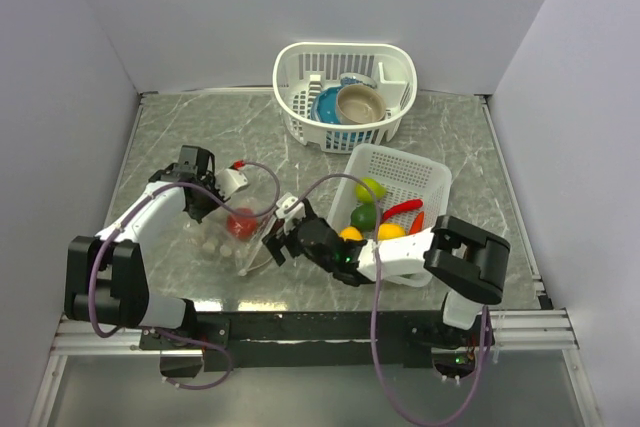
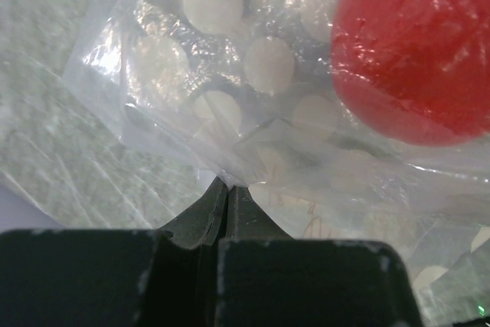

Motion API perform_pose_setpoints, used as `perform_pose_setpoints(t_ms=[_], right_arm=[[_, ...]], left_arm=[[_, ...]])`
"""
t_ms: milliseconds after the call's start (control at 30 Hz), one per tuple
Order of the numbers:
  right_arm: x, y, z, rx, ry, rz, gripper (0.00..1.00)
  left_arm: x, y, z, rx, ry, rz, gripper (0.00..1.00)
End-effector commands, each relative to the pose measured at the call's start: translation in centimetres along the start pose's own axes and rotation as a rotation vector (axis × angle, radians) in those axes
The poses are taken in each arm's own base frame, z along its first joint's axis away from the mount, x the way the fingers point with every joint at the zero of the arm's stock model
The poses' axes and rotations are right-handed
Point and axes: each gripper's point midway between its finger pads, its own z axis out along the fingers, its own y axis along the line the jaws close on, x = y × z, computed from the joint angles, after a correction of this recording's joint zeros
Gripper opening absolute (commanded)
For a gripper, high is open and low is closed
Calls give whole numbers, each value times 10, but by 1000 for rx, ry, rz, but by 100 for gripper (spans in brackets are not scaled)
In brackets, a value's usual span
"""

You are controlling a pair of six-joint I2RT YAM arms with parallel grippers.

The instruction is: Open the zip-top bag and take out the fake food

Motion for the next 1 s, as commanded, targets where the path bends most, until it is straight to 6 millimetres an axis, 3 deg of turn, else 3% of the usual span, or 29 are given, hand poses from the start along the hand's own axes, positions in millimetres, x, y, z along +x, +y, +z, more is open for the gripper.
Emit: perform_pose_setpoints(t_ms=[0,333,433,533,600,767,867,967], right_arm=[[-20,-1,13,-46,-102,5,100],[1,10,41,-120,-35,-71,100],[2,10,45,-117,-32,-70,100],[2,8,50,-108,-27,-69,100],[3,6,53,-99,-23,-70,100],[12,7,58,-98,0,-62,99],[17,6,58,-98,10,-52,98],[22,5,58,-99,24,-45,96]], left_arm=[[-8,12,5,-49,-29,34,1],[-12,17,32,-40,-21,34,3],[-17,22,31,-48,-28,11,25],[-26,24,21,-42,-52,-10,29],[-37,26,11,-28,-89,-23,40],[-51,21,-27,-2,-161,-54,99],[-53,10,-34,35,-194,-65,99],[-44,-4,-20,84,-171,-88,99]])
